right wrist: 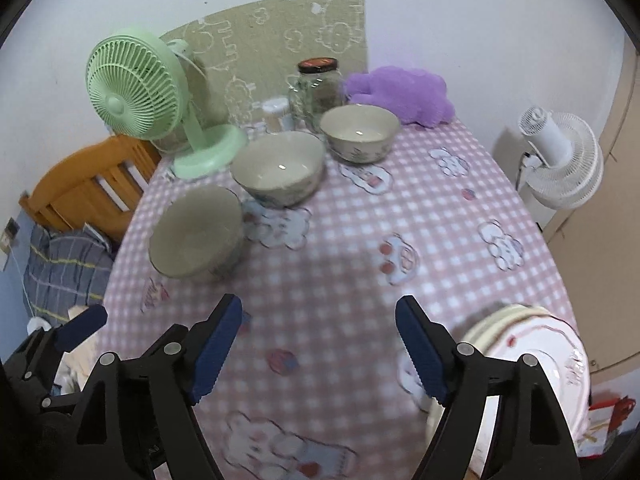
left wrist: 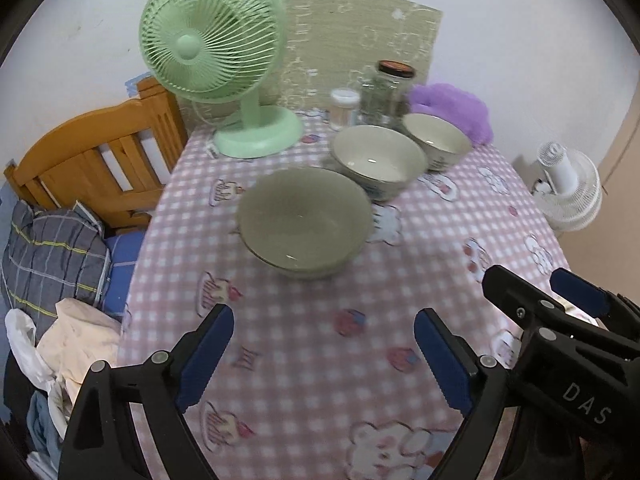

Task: Organize plates and bowls
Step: 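Close both grippers on the rim of a large cream bowl, then lift the cream bowl with both grippers and carry it beside the plate stack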

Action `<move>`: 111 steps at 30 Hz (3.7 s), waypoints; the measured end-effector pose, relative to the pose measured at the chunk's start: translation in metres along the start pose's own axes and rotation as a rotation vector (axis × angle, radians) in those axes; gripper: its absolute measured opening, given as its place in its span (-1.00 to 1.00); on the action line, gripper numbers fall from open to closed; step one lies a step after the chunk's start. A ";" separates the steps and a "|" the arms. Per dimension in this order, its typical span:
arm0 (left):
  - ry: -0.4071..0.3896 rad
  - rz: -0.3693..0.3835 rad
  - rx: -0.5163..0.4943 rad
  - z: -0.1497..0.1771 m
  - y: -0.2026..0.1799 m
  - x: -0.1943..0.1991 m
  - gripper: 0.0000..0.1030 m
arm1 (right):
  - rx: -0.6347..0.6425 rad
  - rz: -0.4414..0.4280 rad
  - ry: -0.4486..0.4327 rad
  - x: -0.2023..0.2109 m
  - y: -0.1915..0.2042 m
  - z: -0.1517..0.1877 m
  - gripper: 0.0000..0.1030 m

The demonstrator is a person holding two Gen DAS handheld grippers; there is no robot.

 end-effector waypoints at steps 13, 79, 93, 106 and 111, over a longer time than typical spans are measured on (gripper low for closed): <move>-0.023 -0.065 0.090 -0.067 0.051 -0.057 0.46 | 0.030 0.021 0.002 -0.064 0.057 -0.074 0.58; 0.021 -0.015 0.031 0.047 -0.016 -0.010 -0.66 | -0.011 0.028 0.082 -0.013 0.020 0.035 -0.69; 0.074 -0.030 0.058 0.102 -0.067 -0.012 -0.65 | 0.013 0.022 0.134 -0.003 -0.030 0.087 -0.69; 0.065 -0.038 0.124 0.118 -0.086 -0.030 -0.66 | 0.034 0.030 0.122 -0.018 -0.055 0.100 -0.69; 0.046 -0.049 0.129 0.116 -0.087 -0.031 -0.65 | 0.041 0.027 0.109 -0.022 -0.058 0.097 -0.69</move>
Point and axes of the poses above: each gripper's, at about its wrist camera, not at the fingertips, and x roughly against the way its jaws point, y to its left, z to its underside, the point moved 1 cm from there along -x, roughly the way its jaws point, and after that the axes turned 13 degrees about y, right-handed, at the moved point
